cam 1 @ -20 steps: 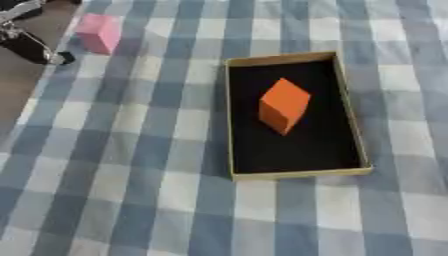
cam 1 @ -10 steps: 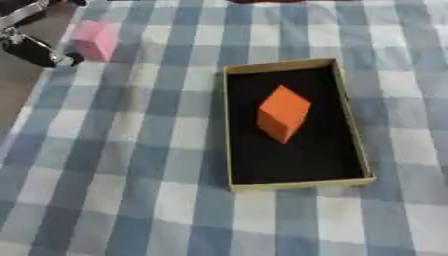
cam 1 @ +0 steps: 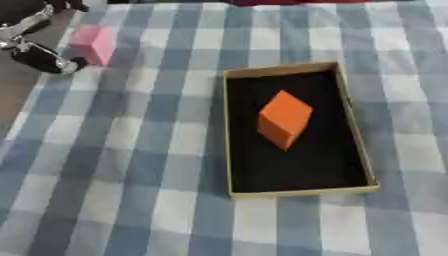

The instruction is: Pick up objects on the table and place them in the box.

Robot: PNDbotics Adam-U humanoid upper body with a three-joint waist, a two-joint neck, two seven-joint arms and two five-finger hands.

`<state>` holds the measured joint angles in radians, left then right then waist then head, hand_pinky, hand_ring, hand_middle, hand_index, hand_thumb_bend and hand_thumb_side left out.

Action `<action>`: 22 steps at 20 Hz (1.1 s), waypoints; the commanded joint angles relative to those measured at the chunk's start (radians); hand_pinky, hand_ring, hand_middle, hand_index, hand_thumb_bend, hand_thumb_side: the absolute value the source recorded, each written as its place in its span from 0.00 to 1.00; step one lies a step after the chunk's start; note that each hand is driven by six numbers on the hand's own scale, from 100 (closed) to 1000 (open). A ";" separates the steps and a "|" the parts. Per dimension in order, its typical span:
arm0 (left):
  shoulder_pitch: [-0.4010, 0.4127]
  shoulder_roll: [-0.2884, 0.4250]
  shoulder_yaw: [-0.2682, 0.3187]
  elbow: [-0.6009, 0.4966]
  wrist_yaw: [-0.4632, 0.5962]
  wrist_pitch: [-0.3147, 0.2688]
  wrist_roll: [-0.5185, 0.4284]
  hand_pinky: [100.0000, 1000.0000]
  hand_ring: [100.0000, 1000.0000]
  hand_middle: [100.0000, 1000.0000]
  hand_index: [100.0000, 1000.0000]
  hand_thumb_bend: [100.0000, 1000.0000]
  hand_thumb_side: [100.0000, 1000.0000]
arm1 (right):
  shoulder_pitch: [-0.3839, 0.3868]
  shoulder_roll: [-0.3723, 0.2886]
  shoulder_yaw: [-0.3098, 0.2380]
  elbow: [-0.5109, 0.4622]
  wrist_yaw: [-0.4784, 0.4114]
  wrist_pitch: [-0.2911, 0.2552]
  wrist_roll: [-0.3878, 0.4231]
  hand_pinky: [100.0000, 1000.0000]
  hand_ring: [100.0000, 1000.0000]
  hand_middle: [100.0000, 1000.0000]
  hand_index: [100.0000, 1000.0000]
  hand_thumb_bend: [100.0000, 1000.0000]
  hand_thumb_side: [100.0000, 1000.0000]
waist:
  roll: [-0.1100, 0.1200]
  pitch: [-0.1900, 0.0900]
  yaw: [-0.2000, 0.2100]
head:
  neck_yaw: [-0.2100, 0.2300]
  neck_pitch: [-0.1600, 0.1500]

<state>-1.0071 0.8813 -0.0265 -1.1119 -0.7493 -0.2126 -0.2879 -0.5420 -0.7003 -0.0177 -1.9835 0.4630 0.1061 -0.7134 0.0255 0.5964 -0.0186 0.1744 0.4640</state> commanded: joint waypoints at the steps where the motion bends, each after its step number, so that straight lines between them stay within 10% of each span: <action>1: -0.018 0.041 0.015 0.004 -0.002 0.002 0.007 0.86 0.99 0.89 0.91 0.35 0.00 | -0.011 -0.034 -0.006 -0.016 -0.005 -0.001 -0.003 0.75 0.71 0.69 0.77 0.04 1.00 | 0.002 -0.022 -0.001 | 0.008 -0.019; 22: -0.014 0.031 0.019 0.032 0.010 -0.013 -0.005 0.69 0.81 0.66 0.82 0.17 0.00 | -0.008 -0.036 -0.009 -0.016 -0.006 0.004 -0.005 0.75 0.71 0.68 0.77 0.04 1.00 | -0.002 -0.010 -0.008 | 0.022 -0.035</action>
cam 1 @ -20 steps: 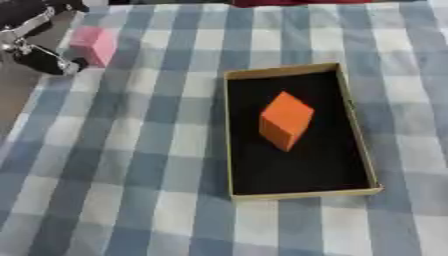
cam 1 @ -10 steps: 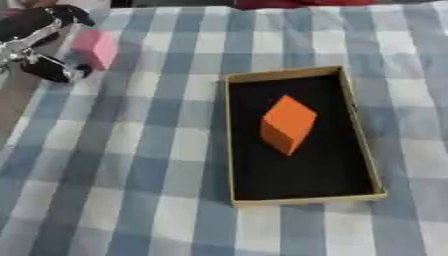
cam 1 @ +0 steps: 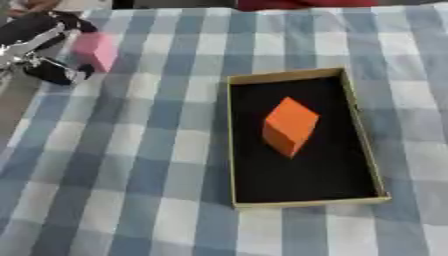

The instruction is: Pick up objects on the table and place them in the box.

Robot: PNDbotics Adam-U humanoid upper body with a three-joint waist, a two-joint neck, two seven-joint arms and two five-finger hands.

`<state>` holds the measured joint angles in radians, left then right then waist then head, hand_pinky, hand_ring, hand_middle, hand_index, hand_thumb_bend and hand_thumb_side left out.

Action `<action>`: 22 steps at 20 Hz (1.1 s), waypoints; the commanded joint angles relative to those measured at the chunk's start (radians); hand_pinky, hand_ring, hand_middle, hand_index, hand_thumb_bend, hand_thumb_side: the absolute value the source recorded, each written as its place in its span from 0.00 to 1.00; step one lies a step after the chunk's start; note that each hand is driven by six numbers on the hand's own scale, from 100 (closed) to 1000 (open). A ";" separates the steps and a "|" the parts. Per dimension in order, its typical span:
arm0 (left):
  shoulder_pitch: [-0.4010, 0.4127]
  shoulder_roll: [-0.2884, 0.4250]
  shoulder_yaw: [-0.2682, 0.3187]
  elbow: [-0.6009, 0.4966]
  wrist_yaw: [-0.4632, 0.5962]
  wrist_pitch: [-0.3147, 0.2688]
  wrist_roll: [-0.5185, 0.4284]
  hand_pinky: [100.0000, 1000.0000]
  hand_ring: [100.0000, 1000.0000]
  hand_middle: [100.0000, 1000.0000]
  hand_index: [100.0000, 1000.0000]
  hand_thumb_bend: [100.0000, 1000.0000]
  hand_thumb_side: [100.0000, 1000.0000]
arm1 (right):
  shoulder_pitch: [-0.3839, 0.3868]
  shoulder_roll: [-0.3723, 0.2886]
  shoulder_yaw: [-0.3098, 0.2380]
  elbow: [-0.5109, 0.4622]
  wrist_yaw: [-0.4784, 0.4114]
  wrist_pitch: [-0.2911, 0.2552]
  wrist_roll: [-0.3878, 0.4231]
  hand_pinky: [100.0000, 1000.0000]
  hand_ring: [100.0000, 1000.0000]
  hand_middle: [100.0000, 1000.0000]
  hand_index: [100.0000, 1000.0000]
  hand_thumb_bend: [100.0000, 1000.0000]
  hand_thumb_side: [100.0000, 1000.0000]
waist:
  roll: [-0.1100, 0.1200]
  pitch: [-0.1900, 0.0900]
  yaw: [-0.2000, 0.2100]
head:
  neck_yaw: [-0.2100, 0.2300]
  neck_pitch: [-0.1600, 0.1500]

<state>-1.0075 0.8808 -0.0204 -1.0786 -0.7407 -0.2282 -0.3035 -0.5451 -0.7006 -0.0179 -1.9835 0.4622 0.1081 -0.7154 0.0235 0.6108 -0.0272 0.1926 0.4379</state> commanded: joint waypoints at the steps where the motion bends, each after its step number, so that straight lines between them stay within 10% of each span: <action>1: -0.014 0.032 0.013 -0.001 0.002 0.003 0.016 0.68 0.80 0.65 0.81 0.17 0.00 | -0.005 -0.036 -0.009 -0.016 -0.005 0.002 -0.004 0.75 0.71 0.68 0.77 0.04 1.00 | 0.000 -0.025 0.002 | 0.004 -0.008; 22: -0.024 0.035 -0.017 -0.079 0.027 -0.009 0.029 0.63 0.72 0.59 0.77 0.13 0.00 | 0.010 -0.035 -0.011 -0.016 0.000 0.000 -0.004 0.76 0.71 0.68 0.77 0.03 1.00 | -0.001 -0.068 0.020 | -0.005 0.043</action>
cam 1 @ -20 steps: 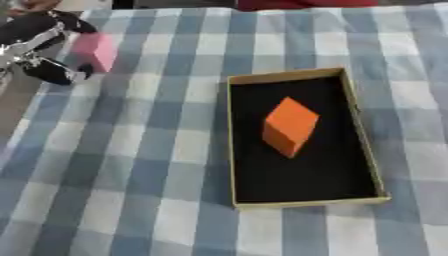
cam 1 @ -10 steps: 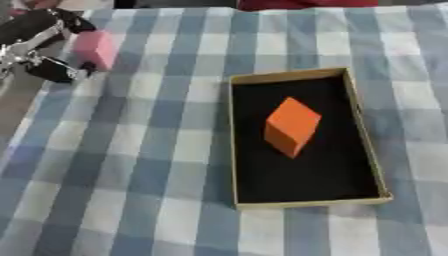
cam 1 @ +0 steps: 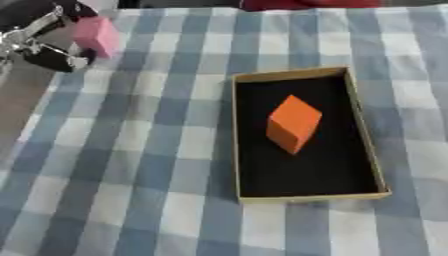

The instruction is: Pick up objects on the table and place them in the box.

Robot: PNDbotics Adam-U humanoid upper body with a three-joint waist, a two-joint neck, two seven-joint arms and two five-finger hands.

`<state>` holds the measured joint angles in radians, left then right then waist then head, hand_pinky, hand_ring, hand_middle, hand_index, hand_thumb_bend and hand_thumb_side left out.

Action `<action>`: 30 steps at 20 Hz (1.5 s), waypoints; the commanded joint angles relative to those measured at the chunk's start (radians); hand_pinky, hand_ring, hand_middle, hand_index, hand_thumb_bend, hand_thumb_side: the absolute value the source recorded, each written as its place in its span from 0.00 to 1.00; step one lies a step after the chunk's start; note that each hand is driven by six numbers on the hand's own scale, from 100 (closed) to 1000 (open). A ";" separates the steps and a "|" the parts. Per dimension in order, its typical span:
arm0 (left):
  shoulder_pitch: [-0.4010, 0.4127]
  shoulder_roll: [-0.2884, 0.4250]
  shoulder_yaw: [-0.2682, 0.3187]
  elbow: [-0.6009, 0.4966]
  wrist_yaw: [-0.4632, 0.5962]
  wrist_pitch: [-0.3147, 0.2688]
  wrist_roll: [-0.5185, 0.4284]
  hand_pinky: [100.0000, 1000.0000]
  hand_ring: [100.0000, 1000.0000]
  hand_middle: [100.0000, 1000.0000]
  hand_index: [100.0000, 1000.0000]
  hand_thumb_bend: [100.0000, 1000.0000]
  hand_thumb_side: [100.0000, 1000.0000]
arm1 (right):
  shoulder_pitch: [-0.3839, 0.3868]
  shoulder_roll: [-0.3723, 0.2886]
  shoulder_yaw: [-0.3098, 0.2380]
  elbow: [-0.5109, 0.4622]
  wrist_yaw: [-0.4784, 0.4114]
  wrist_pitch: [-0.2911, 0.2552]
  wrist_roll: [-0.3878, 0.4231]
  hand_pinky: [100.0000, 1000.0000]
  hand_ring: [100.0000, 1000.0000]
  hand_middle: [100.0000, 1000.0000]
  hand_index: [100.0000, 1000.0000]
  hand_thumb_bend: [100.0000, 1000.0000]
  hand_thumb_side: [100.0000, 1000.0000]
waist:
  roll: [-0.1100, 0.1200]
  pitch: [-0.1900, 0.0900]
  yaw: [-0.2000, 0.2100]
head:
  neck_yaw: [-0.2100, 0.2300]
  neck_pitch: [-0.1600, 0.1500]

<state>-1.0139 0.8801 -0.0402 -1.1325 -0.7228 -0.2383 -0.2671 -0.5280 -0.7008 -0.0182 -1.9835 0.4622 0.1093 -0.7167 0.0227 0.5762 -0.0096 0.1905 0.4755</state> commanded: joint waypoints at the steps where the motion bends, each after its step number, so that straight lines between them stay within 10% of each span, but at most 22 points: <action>1: -0.022 0.032 -0.002 -0.032 0.013 0.000 -0.008 0.62 0.70 0.58 0.77 0.10 0.00 | -0.008 -0.034 -0.011 -0.016 0.000 -0.002 -0.003 0.76 0.71 0.68 0.77 0.03 1.00 | 0.000 -0.038 0.004 | -0.007 0.012; 30: 0.094 -0.031 -0.233 -0.472 0.225 0.023 -0.183 0.58 0.67 0.55 0.73 0.07 0.00 | 0.058 0.044 -0.008 -0.016 0.021 0.003 0.031 0.75 0.71 0.69 0.77 0.00 1.00 | 0.030 -0.298 0.046 | -0.090 0.251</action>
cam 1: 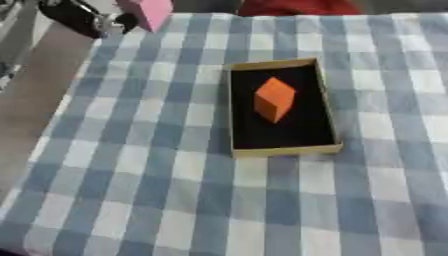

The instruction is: Pick up objects on the table and place them in the box.

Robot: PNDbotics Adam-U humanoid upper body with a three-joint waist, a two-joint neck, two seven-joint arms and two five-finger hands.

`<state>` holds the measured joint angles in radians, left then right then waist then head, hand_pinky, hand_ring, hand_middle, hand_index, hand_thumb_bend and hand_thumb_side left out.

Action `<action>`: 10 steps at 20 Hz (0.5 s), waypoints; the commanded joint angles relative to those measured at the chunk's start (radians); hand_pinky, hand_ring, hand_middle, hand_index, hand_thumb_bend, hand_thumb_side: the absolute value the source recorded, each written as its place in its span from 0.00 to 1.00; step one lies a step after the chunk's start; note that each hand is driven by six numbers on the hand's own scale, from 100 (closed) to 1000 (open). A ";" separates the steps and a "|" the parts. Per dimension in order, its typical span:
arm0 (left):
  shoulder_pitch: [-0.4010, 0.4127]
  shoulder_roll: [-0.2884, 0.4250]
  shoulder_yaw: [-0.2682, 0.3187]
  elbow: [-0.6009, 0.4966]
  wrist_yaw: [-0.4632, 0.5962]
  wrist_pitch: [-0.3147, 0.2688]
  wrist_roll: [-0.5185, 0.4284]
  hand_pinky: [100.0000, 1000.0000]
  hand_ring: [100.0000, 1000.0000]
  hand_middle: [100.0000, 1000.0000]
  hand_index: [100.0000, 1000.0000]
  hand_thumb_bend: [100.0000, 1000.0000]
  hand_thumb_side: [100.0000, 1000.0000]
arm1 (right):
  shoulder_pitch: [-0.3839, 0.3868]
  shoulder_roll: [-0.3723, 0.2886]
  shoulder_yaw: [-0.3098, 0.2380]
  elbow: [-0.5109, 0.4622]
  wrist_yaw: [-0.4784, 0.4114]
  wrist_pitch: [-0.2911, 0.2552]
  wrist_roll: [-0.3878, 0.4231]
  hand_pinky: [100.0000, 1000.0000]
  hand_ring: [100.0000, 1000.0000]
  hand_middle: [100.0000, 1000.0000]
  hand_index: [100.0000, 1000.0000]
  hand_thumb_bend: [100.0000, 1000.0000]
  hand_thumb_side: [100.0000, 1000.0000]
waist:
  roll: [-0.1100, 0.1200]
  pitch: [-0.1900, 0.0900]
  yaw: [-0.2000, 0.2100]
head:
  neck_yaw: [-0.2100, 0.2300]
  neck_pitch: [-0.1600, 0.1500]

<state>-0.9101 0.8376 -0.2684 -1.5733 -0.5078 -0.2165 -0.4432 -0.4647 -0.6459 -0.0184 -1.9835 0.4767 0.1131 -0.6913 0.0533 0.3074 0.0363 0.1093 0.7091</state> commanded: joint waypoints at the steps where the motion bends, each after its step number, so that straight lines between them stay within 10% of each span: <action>1: -0.010 0.005 -0.009 -0.038 0.015 0.004 -0.009 0.58 0.67 0.55 0.73 0.06 0.00 | -0.004 -0.010 -0.008 -0.016 0.007 -0.001 0.006 0.75 0.71 0.69 0.77 0.00 1.00 | 0.001 -0.034 -0.001 | -0.013 0.023; 10: -0.009 -0.064 -0.039 -0.085 0.061 0.015 -0.022 0.56 0.65 0.53 0.72 0.00 0.00 | 0.002 0.009 -0.004 -0.016 0.003 0.002 0.013 0.75 0.71 0.69 0.77 0.00 1.00 | -0.004 -0.062 -0.009 | -0.090 0.057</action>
<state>-0.9067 0.7686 -0.3083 -1.6323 -0.4604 -0.2000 -0.4628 -0.4562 -0.6241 -0.0178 -1.9835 0.4772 0.1166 -0.6836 0.0517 0.2640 0.0264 0.0384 0.7548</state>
